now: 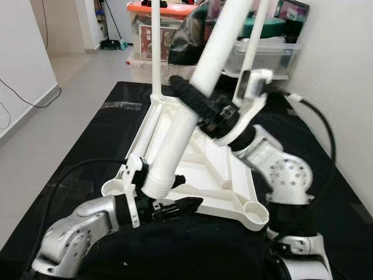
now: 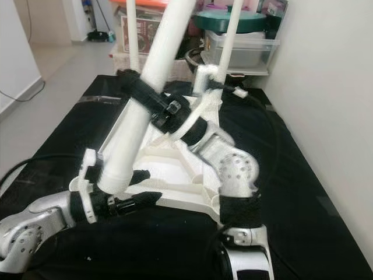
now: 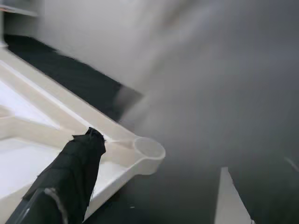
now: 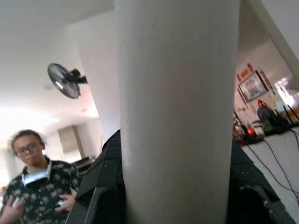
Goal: Building children table
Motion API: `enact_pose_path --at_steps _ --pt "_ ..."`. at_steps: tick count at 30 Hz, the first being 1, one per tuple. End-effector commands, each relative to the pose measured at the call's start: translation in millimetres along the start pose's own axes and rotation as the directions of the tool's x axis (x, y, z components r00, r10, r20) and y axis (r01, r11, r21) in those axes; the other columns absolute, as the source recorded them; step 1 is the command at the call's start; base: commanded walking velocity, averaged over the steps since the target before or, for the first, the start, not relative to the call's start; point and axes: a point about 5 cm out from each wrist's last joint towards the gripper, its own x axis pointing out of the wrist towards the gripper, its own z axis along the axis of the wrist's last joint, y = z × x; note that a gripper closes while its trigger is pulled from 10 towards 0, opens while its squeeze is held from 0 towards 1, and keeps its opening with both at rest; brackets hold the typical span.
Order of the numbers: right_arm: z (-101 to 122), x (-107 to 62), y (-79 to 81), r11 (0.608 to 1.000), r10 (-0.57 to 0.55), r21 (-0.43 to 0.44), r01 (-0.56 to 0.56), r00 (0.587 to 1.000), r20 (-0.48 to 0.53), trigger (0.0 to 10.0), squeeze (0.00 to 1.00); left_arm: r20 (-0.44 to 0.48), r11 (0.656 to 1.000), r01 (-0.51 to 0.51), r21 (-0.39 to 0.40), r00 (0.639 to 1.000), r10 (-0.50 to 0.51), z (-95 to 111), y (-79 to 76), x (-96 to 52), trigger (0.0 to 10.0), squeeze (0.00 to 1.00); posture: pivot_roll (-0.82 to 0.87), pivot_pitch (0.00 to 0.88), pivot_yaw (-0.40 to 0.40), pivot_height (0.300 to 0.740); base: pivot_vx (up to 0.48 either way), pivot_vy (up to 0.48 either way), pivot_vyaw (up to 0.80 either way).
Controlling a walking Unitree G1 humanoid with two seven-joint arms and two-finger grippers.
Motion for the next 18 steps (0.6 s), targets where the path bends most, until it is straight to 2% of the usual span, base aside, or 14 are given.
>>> enact_pose_path --at_steps 1,6,11,15,17,18 --pt "-5.3 3.0 14.6 0.992 0.123 0.038 -0.122 0.992 -0.014 0.0 0.00 -0.021 0.999 0.022 -0.040 1.000 -0.023 -5.4 -3.5 0.8 10.0 0.00 0.07 0.000 -0.083 0.740 0.000 0.000 0.00" --pt "-14.6 -0.1 20.8 0.982 0.178 0.063 -0.175 0.983 -0.047 0.0 0.00 -0.017 0.999 0.032 -0.043 0.999 -0.033 -4.7 -4.7 1.0 10.0 0.00 0.07 0.000 -0.084 0.740 0.000 0.000 0.00" --pt "-26.1 -3.9 30.2 0.955 0.278 0.136 -0.265 0.957 -0.087 0.0 0.00 0.003 0.998 0.057 -0.041 0.998 -0.057 1.1 -5.1 -1.2 10.0 0.00 0.08 0.000 -0.083 0.740 0.000 0.000 0.00" --pt "-27.6 -6.7 31.7 0.939 0.312 0.175 -0.296 0.947 -0.074 0.0 0.00 0.021 0.995 0.089 -0.049 0.996 -0.088 5.9 -9.3 -1.1 10.0 0.00 0.08 0.000 -0.083 0.740 0.000 0.000 0.00" --pt "-28.4 -6.8 33.1 0.928 0.337 0.191 -0.321 0.940 -0.059 0.0 0.00 0.043 0.990 0.124 -0.063 0.992 -0.122 10.2 -14.2 -1.0 10.0 0.00 0.09 0.000 -0.084 0.740 0.000 0.000 0.00" --pt "-29.1 -6.3 34.9 0.919 0.359 0.196 -0.343 0.932 -0.052 0.0 0.00 0.087 0.983 0.165 -0.084 0.984 -0.158 17.7 -19.1 -0.9 10.0 0.00 0.09 0.000 -0.084 0.740 0.000 0.000 0.00"
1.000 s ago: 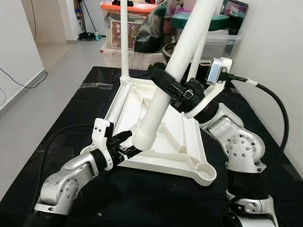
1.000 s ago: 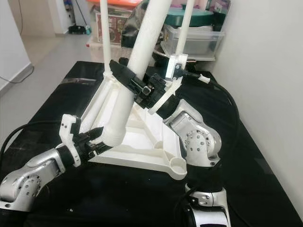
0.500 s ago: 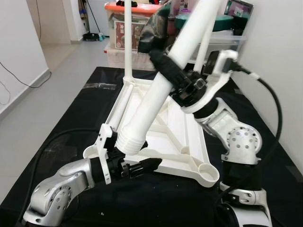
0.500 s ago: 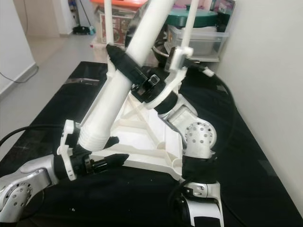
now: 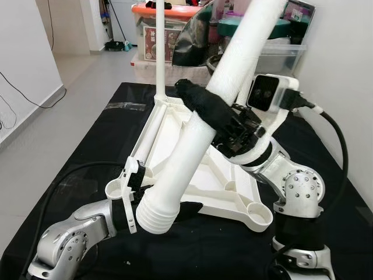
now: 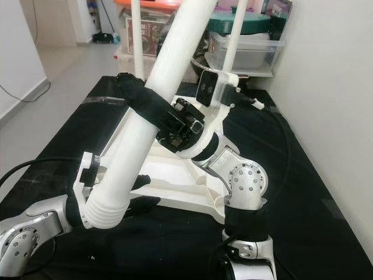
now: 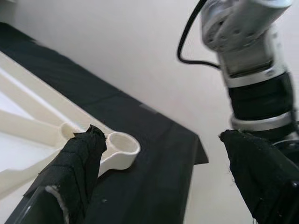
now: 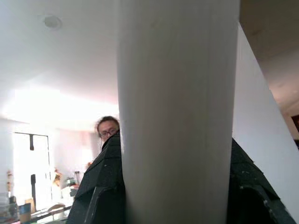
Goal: Building children table
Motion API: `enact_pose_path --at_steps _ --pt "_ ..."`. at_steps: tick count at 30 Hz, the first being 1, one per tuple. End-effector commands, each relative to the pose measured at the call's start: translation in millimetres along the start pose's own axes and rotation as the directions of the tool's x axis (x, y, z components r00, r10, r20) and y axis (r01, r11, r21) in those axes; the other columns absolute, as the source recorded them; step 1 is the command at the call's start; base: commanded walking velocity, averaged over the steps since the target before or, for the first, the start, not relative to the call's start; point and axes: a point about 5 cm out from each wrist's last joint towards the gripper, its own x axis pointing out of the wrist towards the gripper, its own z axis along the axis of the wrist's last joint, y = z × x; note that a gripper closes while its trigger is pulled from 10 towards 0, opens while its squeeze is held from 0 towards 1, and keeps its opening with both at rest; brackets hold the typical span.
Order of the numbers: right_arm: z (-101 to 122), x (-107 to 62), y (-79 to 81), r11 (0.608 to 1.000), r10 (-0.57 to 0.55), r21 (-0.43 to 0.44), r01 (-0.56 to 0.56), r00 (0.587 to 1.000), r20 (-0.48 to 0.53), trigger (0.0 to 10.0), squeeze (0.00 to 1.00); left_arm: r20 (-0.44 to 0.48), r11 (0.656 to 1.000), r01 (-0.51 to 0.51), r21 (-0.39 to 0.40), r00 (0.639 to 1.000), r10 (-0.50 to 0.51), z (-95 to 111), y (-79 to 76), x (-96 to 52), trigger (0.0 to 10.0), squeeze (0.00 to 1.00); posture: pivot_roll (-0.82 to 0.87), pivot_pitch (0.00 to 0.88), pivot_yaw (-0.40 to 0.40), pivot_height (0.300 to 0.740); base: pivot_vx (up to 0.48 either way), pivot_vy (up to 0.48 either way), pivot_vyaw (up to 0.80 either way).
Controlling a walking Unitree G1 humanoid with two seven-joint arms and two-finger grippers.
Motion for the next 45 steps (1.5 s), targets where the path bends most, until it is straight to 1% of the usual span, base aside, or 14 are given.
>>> enact_pose_path --at_steps 1,5,9,13,14,16,17,19,22,26,31,39,40,45 --pt "-9.6 1.6 1.9 0.998 0.042 0.056 -0.040 0.999 -0.024 0.0 0.00 0.059 0.998 0.055 0.011 0.997 -0.056 14.7 -8.8 1.2 10.0 0.00 0.09 0.000 -0.084 0.740 0.000 0.000 0.00" --pt "-10.6 1.8 3.0 0.996 0.060 0.060 -0.059 0.998 -0.024 0.0 0.00 0.065 0.996 0.093 0.000 0.994 -0.093 18.1 -13.2 0.9 10.0 0.00 0.09 0.000 -0.084 0.740 0.000 0.000 0.00" --pt "-10.1 0.8 2.2 0.996 0.066 0.066 -0.065 0.998 -0.022 0.0 0.00 0.005 0.991 0.131 -0.009 0.991 -0.131 11.8 -17.9 -3.0 10.0 0.00 0.10 0.000 -0.087 0.740 0.000 0.000 0.00" --pt "-6.2 -0.1 -0.2 0.995 0.066 0.069 -0.065 0.998 -0.022 0.0 0.00 -0.077 0.982 0.187 -0.032 0.979 -0.189 5.5 -26.3 -10.5 10.0 0.00 0.10 0.000 -0.086 0.740 0.000 0.000 0.00" --pt "-4.9 -0.4 -1.2 0.996 0.064 0.070 -0.062 0.998 -0.021 0.0 0.00 -0.102 0.981 0.191 -0.037 0.976 -0.193 3.8 -27.5 -12.6 10.0 0.00 0.10 0.000 -0.086 0.740 0.000 0.000 0.00" --pt "-4.9 -0.4 -1.2 0.996 0.064 0.070 -0.062 0.998 -0.021 0.0 0.00 -0.102 0.981 0.191 -0.037 0.976 -0.193 3.8 -27.5 -12.6 10.0 0.00 0.10 0.000 -0.086 0.740 0.000 0.000 0.00" --pt "-2.4 -1.4 -4.1 0.996 0.046 0.073 -0.045 0.999 -0.007 0.0 0.00 -0.152 0.982 0.187 -0.017 0.970 -0.188 -0.9 -28.1 -14.9 10.0 0.00 0.10 0.000 -0.088 0.740 0.000 0.000 0.00" --pt "3.2 -4.0 -8.3 0.997 0.023 0.067 -0.024 1.000 0.016 0.0 0.00 -0.191 0.983 0.183 -0.016 0.965 -0.182 -4.5 -29.9 -19.4 10.0 0.00 0.11 0.000 -0.091 0.740 0.000 0.000 0.00" --pt "5.1 -4.8 -9.0 0.998 0.019 0.062 -0.020 1.000 0.022 0.0 0.00 -0.195 0.983 0.182 -0.017 0.964 -0.182 -4.6 -30.4 -20.9 10.0 0.00 0.11 0.000 -0.091 0.740 0.000 0.000 0.00" --pt "14.4 -7.9 -10.7 0.999 0.018 0.034 -0.018 1.000 0.014 0.0 0.00 -0.208 0.987 0.161 -0.030 0.964 -0.163 -5.8 -29.5 -30.9 10.0 0.00 0.11 0.000 -0.092 0.740 0.000 0.000 0.00" --pt "14.4 -8.1 -9.6 0.999 0.025 0.036 -0.025 1.000 0.009 0.0 0.00 -0.198 0.987 0.155 -0.029 0.967 -0.158 -4.1 -29.4 -32.8 10.0 0.00 0.11 0.000 -0.092 0.740 0.000 0.000 0.00" --pt "3.2 -15.2 -6.5 0.997 0.034 0.068 -0.031 0.999 -0.030 0.0 0.00 -0.136 0.988 0.155 -0.014 0.978 -0.155 8.4 -30.0 -36.8 10.0 0.00 0.12 0.000 -0.093 0.740 0.000 0.000 0.00" --pt "-1.6 -18.3 -6.8 0.997 0.026 0.079 -0.022 0.998 -0.054 0.0 0.00 -0.124 0.987 0.158 -0.013 0.980 -0.158 12.0 -30.3 -38.6 10.0 0.00 0.12 0.000 -0.092 0.740 0.000 0.000 0.00" --pt "-10.2 -23.9 -11.7 0.996 -0.008 0.085 0.017 0.995 -0.104 0.0 0.00 -0.124 0.980 0.199 -0.012 0.972 -0.199 15.7 -37.5 -34.5 10.0 0.00 0.12 0.000 -0.092 0.740 0.000 0.000 0.00"
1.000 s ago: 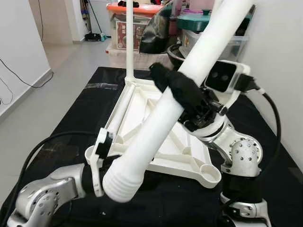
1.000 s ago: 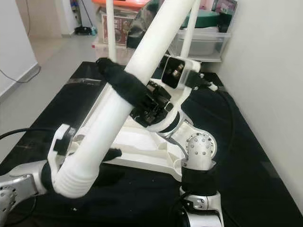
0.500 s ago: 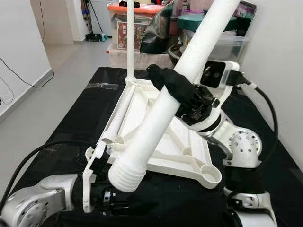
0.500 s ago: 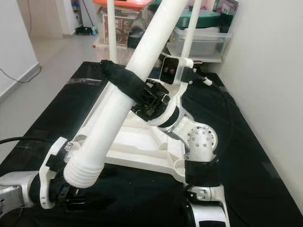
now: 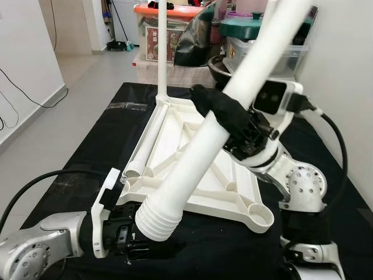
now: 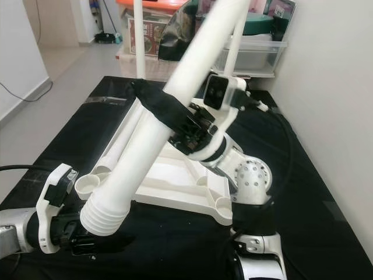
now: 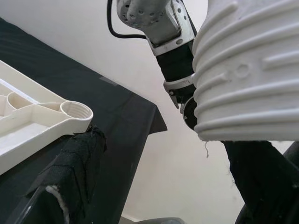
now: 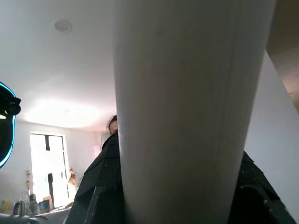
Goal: Building children table
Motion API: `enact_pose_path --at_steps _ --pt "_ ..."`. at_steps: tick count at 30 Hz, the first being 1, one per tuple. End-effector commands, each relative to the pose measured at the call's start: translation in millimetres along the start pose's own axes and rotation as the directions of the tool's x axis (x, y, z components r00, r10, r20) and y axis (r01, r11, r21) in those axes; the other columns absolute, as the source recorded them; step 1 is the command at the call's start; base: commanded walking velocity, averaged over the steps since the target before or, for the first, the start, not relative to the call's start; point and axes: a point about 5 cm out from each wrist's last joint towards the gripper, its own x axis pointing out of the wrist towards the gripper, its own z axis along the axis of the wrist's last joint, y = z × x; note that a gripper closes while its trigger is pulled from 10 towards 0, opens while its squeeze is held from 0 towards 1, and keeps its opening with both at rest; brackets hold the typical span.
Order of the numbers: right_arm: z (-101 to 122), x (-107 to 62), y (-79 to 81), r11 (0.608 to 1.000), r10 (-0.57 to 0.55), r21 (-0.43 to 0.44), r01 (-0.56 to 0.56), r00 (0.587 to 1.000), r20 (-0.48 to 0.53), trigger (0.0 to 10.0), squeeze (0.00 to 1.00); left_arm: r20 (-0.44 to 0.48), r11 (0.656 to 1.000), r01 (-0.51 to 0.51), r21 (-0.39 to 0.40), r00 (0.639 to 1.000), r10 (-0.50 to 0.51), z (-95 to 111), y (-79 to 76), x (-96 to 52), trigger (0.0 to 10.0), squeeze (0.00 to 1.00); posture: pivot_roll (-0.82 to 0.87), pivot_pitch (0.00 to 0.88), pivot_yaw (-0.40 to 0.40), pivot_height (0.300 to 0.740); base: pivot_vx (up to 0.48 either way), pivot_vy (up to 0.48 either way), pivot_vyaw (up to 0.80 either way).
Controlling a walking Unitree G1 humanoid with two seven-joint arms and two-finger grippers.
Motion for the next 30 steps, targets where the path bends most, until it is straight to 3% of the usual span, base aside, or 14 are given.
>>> enact_pose_path --at_steps 1,11,19,30 --pt "-14.1 0.6 -4.4 0.999 -0.022 0.037 0.025 0.997 -0.077 0.0 0.00 0.021 0.998 0.051 0.039 0.998 -0.052 9.7 -8.9 3.7 10.0 0.00 0.12 0.000 -0.092 0.740 0.000 0.000 0.00" --pt "-19.5 -4.6 -11.0 0.998 -0.051 0.036 0.055 0.992 -0.113 0.0 0.00 -0.015 0.993 0.117 0.003 0.993 -0.117 5.4 -21.5 10.8 10.0 0.00 0.12 0.000 -0.094 0.740 0.000 0.000 0.00" --pt "-13.3 -7.5 -14.9 0.997 -0.082 -0.009 0.081 0.986 -0.148 0.0 0.00 -0.037 0.997 0.071 0.005 0.997 -0.071 2.8 -16.5 6.5 10.0 0.00 0.12 0.000 -0.092 0.740 0.000 0.000 0.00" --pt "-19.1 -5.7 -7.3 0.999 -0.036 0.020 0.042 0.975 -0.218 0.0 0.00 -0.046 0.999 0.052 -0.009 0.998 -0.052 -1.6 -12.7 6.5 10.0 0.00 0.11 0.000 -0.090 0.740 0.000 0.000 0.00"
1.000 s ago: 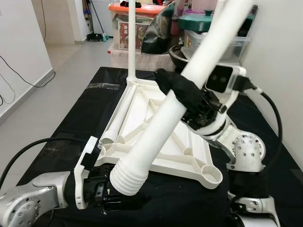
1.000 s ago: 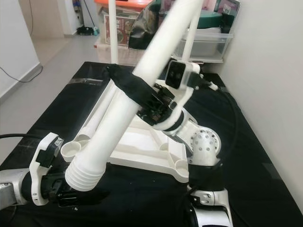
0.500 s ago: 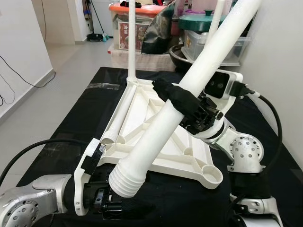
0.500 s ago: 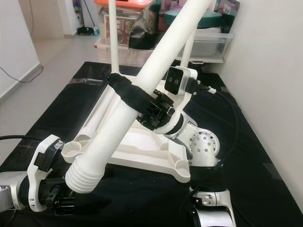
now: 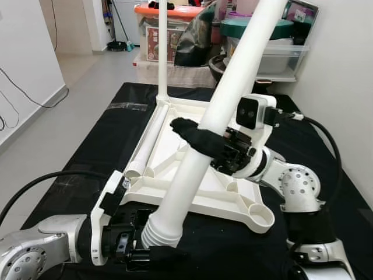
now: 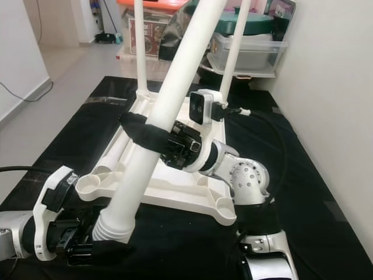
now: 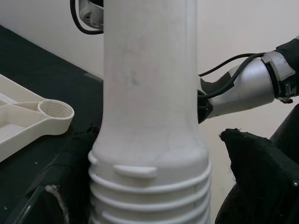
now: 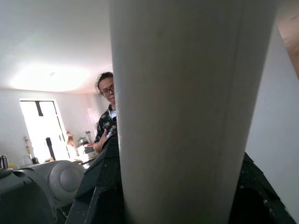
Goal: Building children table
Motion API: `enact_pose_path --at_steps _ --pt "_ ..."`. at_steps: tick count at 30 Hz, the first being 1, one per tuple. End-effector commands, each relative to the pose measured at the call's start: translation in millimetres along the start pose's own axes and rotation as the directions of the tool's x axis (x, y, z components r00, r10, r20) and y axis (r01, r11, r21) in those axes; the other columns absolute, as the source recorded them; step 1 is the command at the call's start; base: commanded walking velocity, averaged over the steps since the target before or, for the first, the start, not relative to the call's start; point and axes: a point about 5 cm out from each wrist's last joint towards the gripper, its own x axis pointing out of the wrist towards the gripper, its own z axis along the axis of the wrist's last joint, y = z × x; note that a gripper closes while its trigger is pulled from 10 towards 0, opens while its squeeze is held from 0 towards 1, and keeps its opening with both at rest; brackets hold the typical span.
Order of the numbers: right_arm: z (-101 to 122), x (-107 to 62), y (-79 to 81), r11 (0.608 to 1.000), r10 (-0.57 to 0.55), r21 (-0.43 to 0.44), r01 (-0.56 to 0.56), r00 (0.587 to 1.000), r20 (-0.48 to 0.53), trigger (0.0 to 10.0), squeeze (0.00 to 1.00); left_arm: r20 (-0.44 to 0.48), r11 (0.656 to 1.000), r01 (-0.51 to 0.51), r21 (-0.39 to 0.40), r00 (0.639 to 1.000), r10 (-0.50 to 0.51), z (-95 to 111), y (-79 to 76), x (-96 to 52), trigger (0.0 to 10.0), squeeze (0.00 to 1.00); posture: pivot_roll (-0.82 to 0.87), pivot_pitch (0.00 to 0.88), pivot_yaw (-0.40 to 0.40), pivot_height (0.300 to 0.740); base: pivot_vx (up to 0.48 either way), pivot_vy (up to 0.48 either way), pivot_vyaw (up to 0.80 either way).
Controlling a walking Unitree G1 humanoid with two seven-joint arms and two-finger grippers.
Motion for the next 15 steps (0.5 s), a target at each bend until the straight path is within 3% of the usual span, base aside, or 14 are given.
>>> enact_pose_path --at_steps 1,10,11,12,13,15 --pt "-2.0 3.7 3.1 1.000 0.021 -0.002 -0.021 1.000 -0.021 0.0 0.00 -0.017 1.000 -0.001 -0.007 1.000 0.001 -3.5 0.9 0.6 10.0 0.00 0.11 0.000 -0.090 0.740 0.000 0.000 0.00" --pt "-5.1 11.4 5.9 0.998 0.058 0.001 -0.058 0.998 -0.032 0.0 0.00 -0.042 0.999 0.023 -0.024 0.999 -0.024 -11.9 0.7 4.9 10.0 0.00 0.11 0.000 -0.085 0.740 0.000 0.000 0.00" --pt "-5.3 12.3 6.5 0.998 0.062 0.002 -0.062 0.997 -0.035 0.0 0.00 -0.045 0.999 0.022 -0.024 0.999 -0.023 -12.9 1.5 4.9 5.0 0.00 0.11 0.000 -0.085 0.740 0.000 0.000 0.00" --pt "-5.3 12.3 6.5 0.998 0.062 0.002 -0.062 0.997 -0.035 0.0 0.00 -0.045 0.999 0.022 -0.024 0.999 -0.023 -12.9 1.5 4.9 5.0 0.00 0.11 0.000 -0.085 0.740 0.000 0.000 0.00" --pt "-5.1 13.8 7.5 0.998 0.069 -0.001 -0.069 0.997 -0.039 0.0 0.00 -0.053 1.000 0.017 -0.024 0.998 -0.018 -14.2 2.8 5.0 0.0 0.00 0.11 0.000 -0.085 0.740 0.000 0.000 0.00" --pt "-4.3 16.9 9.4 0.997 0.080 -0.006 -0.080 0.996 -0.041 0.0 0.00 -0.052 0.999 0.016 -0.028 0.998 -0.017 -15.7 4.9 6.1 0.0 0.00 0.10 0.000 -0.083 0.740 0.000 0.000 0.00"
